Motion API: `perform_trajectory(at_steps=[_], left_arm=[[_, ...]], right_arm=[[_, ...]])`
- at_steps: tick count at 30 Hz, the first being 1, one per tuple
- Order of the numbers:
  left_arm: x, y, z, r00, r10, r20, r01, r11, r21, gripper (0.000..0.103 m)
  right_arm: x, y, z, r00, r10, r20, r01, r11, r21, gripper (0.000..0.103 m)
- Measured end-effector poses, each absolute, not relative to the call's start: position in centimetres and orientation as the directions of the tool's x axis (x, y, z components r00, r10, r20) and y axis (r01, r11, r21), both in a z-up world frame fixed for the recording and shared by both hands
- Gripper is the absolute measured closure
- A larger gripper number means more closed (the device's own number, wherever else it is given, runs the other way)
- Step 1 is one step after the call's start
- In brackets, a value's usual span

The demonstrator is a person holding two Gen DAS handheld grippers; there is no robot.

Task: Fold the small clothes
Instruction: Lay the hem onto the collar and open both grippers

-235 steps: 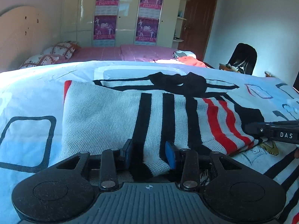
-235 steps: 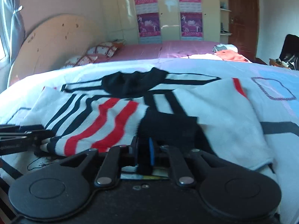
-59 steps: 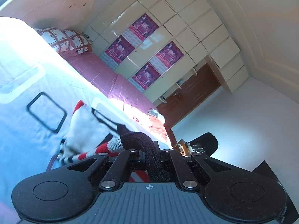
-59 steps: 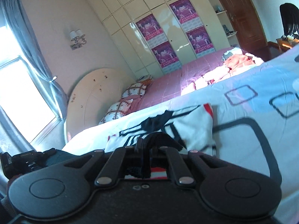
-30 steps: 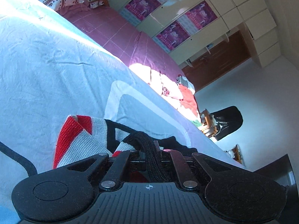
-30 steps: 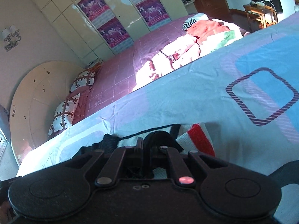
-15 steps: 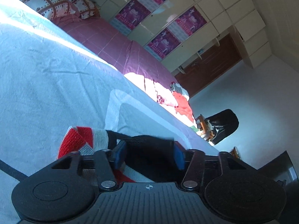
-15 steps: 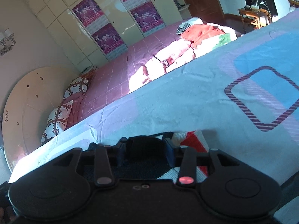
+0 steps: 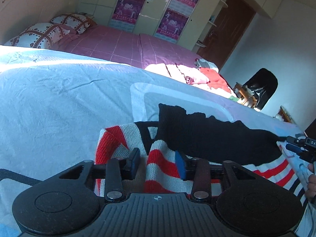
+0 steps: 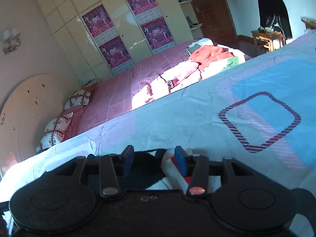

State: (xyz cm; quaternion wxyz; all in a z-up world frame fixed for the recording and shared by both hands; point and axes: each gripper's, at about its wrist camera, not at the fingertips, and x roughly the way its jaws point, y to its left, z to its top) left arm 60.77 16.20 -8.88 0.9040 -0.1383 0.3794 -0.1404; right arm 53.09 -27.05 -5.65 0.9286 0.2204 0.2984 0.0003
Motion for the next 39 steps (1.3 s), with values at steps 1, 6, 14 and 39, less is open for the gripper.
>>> perform_trajectory(at_steps=[1,6,14,39], left_arm=[[60.7,16.4,-8.9,0.673,-0.363,-0.644,0.148,0.920,-0.364,0.078],[60.6,17.0,-9.4,0.676,-0.391,-0.625,0.144,0.901,-0.408,0.088],[58.1,18.0,-7.8,0.731,-0.411,-0.545,0.149,0.875,-0.461,0.098],[49.3,20.2,-6.9,0.741,-0.379,-0.554,0.138,0.894,-0.426,0.048]], right_arm=[[53.0,-27.0,-5.8,0.815,0.135,-0.563,0.124,0.909,0.397,0.058],[53.3,-25.3,-7.4,0.734,0.093,-0.673,0.082,0.971,0.225,0.061],[51.9,-23.3,-5.6,0.760,0.059,-0.647,0.024,0.993,0.118,0.095],[42.0,-27.8,-6.1,0.760,0.139,-0.635,0.089,0.946,0.313,0.068]])
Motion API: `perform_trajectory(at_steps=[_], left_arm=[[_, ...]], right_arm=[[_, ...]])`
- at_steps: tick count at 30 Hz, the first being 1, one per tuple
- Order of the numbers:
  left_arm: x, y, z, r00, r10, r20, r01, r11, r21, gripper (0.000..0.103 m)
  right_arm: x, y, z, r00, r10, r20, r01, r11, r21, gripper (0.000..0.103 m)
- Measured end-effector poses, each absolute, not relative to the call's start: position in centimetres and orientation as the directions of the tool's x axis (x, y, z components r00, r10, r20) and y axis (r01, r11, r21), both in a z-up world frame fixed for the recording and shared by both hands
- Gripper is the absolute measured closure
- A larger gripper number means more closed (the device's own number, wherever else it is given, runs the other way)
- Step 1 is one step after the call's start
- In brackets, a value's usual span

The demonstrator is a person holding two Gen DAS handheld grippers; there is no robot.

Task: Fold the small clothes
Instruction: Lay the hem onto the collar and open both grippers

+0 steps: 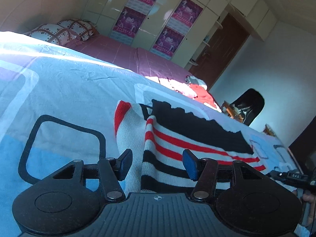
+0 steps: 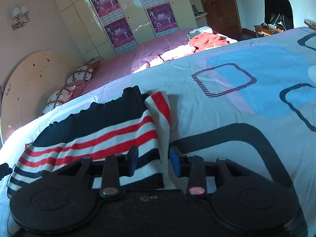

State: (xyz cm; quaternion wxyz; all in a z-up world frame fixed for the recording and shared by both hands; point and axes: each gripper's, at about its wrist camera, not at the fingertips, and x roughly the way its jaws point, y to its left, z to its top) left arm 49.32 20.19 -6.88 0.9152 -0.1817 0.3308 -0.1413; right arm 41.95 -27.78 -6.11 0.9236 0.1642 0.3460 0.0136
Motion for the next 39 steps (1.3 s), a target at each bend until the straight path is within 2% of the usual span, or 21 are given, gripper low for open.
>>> perform_trajectory(at_steps=[1,3,5,8,10,12,16,20,22,24,28,30,31,34,35,36,37,38,39], left_arm=[[49.2,19.5,-6.2,0.763,-0.349,-0.544,0.147,0.913,-0.379,0.053],[49.4,18.2,-4.5,0.783,-0.365,-0.503,0.193,0.912,-0.361,0.053],[50.1,15.7,-3.8,0.763,-0.397,-0.510,0.244,0.908,-0.341,0.053],[51.0,10.7,-3.9,0.747,-0.406,-0.527,0.322,0.914,-0.247,0.053],[52.1,8.2,-4.2,0.736,-0.418,-0.532,0.349,0.908,-0.231,0.053],[53.7,6.5,-4.2,0.735,-0.414,-0.538,0.356,0.910,-0.213,0.053],[56.2,4.1,-4.7,0.740,-0.400,-0.540,0.345,0.916,-0.205,0.053],[57.9,1.9,-6.4,0.716,-0.360,-0.598,0.330,0.930,-0.164,0.052],[58.1,2.2,-7.6,0.694,-0.337,-0.636,0.300,0.939,-0.170,0.051],[57.0,3.5,-7.8,0.722,-0.315,-0.617,0.288,0.947,-0.146,0.051],[55.2,8.4,-7.9,0.766,-0.259,-0.589,0.253,0.963,-0.094,0.052],[54.8,10.6,-7.7,0.769,-0.280,-0.574,0.261,0.958,-0.118,0.067],[54.6,10.9,-7.5,0.772,-0.269,-0.576,0.257,0.961,-0.104,0.070],[54.6,10.3,-7.0,0.774,-0.244,-0.584,0.240,0.967,-0.085,0.070],[54.5,9.7,-6.7,0.776,-0.225,-0.589,0.230,0.971,-0.067,0.066],[54.0,9.3,-6.4,0.777,-0.218,-0.590,0.225,0.972,-0.064,0.056],[53.4,8.8,-5.8,0.787,-0.225,-0.574,0.229,0.971,-0.067,0.028],[52.5,8.1,-5.2,0.807,-0.246,-0.536,0.250,0.966,-0.066,0.017],[51.6,7.4,-4.7,0.818,-0.262,-0.513,0.271,0.961,-0.059,0.017]], right_arm=[[42.2,-26.8,-5.9,0.764,0.116,-0.635,0.085,0.957,0.277,0.068],[42.3,-25.2,-5.1,0.783,0.127,-0.609,0.045,0.965,0.259,0.068],[42.9,-22.7,-4.5,0.787,0.162,-0.595,-0.016,0.970,0.243,0.072],[44.5,-17.3,-4.3,0.774,0.200,-0.600,-0.119,0.978,0.172,0.072],[45.9,-13.8,-4.2,0.771,0.228,-0.595,-0.188,0.973,0.130,0.070],[47.7,-11.5,-4.5,0.776,0.199,-0.599,-0.201,0.977,0.064,0.072],[51.6,-9.9,-5.4,0.758,0.189,-0.624,-0.195,0.979,0.060,0.077],[53.8,-8.7,-7.1,0.731,0.171,-0.661,-0.211,0.977,0.019,0.079],[53.9,-8.4,-7.9,0.710,0.170,-0.683,-0.239,0.971,-0.007,0.078],[53.1,-8.8,-8.1,0.726,0.139,-0.674,-0.255,0.964,-0.077,0.078],[51.8,-15.6,-7.9,0.766,-0.034,-0.642,-0.093,0.982,-0.163,0.077],[50.9,-19.9,-8.0,0.760,-0.050,-0.648,-0.032,0.993,-0.114,0.077],[50.6,-21.2,-7.9,0.756,-0.021,-0.655,-0.035,0.997,-0.072,0.077],[50.2,-20.0,-7.2,0.752,-0.041,-0.658,-0.047,0.992,-0.115,0.076],[49.7,-19.3,-6.6,0.769,-0.042,-0.638,-0.036,0.993,-0.108,0.073],[49.0,-18.7,-5.8,0.790,-0.028,-0.612,-0.034,0.996,-0.088,0.072],[48.5,-18.0,-5.1,0.806,-0.002,-0.592,-0.043,0.997,-0.062,0.071],[47.7,-16.9,-4.7,0.812,0.034,-0.582,-0.073,0.996,-0.043,0.072],[47.1,-15.5,-4.5,0.814,0.069,-0.576,-0.111,0.993,-0.038,0.072]])
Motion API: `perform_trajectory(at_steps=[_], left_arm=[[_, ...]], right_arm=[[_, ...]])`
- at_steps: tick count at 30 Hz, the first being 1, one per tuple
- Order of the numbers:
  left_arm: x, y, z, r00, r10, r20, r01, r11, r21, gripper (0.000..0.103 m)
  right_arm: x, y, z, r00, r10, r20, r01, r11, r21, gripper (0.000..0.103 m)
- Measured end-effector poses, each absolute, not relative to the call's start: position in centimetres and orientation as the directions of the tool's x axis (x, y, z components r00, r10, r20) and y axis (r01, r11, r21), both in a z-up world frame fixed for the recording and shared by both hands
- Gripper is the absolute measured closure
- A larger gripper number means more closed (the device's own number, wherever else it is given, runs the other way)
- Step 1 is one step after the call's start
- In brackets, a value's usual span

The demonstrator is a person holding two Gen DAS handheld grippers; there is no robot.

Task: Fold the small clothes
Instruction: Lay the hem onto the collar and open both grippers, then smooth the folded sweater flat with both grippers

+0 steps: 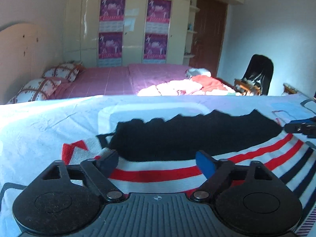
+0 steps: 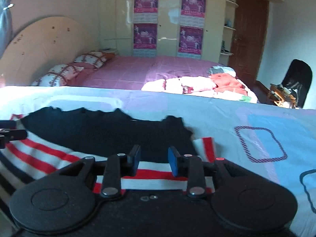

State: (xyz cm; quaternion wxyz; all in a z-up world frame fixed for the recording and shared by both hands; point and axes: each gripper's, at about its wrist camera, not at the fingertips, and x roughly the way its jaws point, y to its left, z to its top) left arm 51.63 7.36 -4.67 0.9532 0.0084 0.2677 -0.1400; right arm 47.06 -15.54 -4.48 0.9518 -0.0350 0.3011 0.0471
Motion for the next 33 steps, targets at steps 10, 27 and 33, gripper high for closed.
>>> perform_trajectory(at_steps=[10,27,33], left_arm=[[49.7,2.2,-5.6,0.757,-0.264,-0.598,0.304,0.952,-0.036,0.020],[45.1,9.3,-4.3,0.823,-0.149,-0.549,0.162,0.986,-0.024,0.020],[43.2,5.9,-4.3,0.799,-0.211,-0.563,0.215,0.975,-0.059,0.020]], right_arm=[[46.2,-8.1,-7.1,0.754,0.181,-0.631,-0.297,0.951,-0.082,0.078],[42.1,-16.4,-5.1,0.821,0.023,-0.571,-0.051,0.998,-0.034,0.071],[39.8,-9.4,-5.6,0.785,0.200,-0.586,-0.249,0.969,-0.003,0.073]])
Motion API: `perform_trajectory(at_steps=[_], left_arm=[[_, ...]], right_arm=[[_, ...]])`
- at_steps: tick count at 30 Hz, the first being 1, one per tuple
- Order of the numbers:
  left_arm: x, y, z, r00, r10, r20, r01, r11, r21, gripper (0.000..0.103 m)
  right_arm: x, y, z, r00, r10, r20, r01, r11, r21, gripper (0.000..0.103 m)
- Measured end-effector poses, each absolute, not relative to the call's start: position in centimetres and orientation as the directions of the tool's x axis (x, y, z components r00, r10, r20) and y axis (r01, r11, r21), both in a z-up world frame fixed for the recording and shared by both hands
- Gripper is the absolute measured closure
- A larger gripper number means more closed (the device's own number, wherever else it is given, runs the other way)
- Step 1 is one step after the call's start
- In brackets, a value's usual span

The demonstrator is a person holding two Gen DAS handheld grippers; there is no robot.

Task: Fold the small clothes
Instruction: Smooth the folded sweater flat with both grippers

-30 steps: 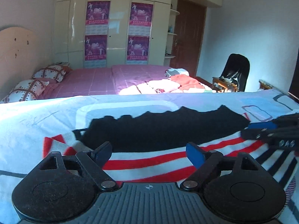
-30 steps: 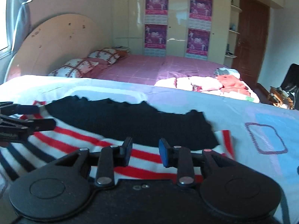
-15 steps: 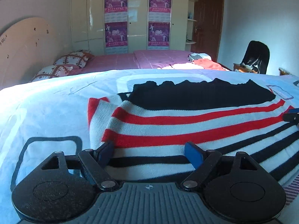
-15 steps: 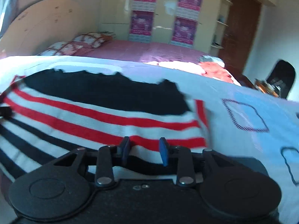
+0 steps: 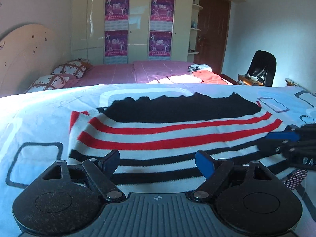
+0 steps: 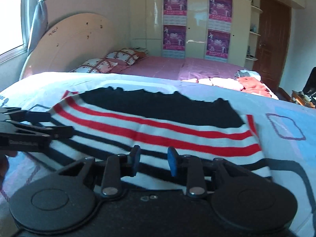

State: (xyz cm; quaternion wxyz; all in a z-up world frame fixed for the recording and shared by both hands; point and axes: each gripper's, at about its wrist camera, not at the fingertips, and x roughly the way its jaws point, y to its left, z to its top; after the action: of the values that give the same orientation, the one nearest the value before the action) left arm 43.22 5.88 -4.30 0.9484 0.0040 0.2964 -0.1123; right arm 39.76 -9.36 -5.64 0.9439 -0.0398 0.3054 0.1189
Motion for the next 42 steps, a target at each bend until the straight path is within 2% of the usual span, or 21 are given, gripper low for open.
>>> perform_trajectory(at_steps=[2,4,10,14,19,23,42], left_arm=[[42.7,4.8,-5.0,0.781,-0.225,-0.582,0.230,0.971,-0.067,0.021],[42.3,4.5,-6.1,0.776,-0.181,-0.604,0.200,0.979,-0.037,0.020],[41.0,5.9,-6.5,0.793,-0.165,-0.587,0.208,0.978,0.006,0.020],[40.8,9.5,-6.4,0.797,-0.136,-0.589,0.148,0.989,-0.028,0.020],[39.9,11.6,-6.7,0.800,-0.128,-0.586,0.157,0.988,-0.002,0.021],[39.7,11.6,-7.0,0.800,-0.122,-0.588,0.158,0.987,0.011,0.021],[40.6,10.6,-7.0,0.783,-0.089,-0.616,0.144,0.989,0.040,0.021]], right_arm=[[39.6,-7.8,-6.3,0.767,0.227,-0.600,-0.273,0.962,0.015,0.073],[39.5,-6.3,-7.1,0.752,0.216,-0.623,-0.280,0.960,-0.004,0.077],[38.5,-6.3,-7.7,0.757,0.180,-0.629,-0.285,0.956,-0.070,0.075],[37.7,-10.1,-7.6,0.769,0.113,-0.629,-0.215,0.973,-0.089,0.075],[36.2,-17.3,-8.4,0.766,-0.020,-0.642,-0.064,0.992,-0.108,0.075],[35.3,-21.4,-8.5,0.761,-0.022,-0.648,-0.025,0.998,-0.063,0.076],[36.5,-21.7,-8.6,0.731,0.007,-0.682,-0.035,0.999,-0.027,0.075]])
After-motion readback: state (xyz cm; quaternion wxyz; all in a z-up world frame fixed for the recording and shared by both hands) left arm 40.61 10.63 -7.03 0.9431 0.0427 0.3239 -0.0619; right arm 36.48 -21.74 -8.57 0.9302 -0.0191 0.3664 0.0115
